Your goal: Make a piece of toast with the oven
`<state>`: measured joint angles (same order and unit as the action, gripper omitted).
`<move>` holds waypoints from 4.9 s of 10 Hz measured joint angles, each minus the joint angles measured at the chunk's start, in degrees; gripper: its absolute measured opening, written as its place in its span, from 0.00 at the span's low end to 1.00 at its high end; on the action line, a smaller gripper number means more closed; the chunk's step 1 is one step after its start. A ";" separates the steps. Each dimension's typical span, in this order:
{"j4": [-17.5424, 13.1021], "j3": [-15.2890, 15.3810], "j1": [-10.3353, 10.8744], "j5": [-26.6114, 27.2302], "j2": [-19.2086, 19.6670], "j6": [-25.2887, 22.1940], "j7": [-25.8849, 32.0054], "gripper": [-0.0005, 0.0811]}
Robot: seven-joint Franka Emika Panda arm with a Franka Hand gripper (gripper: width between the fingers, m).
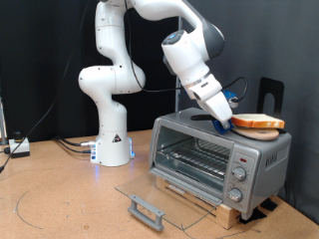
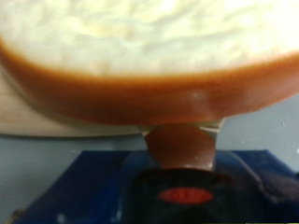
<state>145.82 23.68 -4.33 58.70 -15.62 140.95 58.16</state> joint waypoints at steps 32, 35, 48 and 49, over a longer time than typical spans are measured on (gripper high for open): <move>-5.93 -31.87 -18.52 -25.22 -2.42 -34.37 22.85 0.52; -6.61 -29.87 -17.89 -28.46 0.69 -30.73 26.61 0.52; -2.75 -19.94 -14.15 -30.85 8.26 -14.62 35.05 0.52; -1.70 -18.95 -13.51 -30.45 7.67 -13.43 34.54 0.52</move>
<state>144.13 4.73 -17.84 28.25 -7.95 127.51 92.70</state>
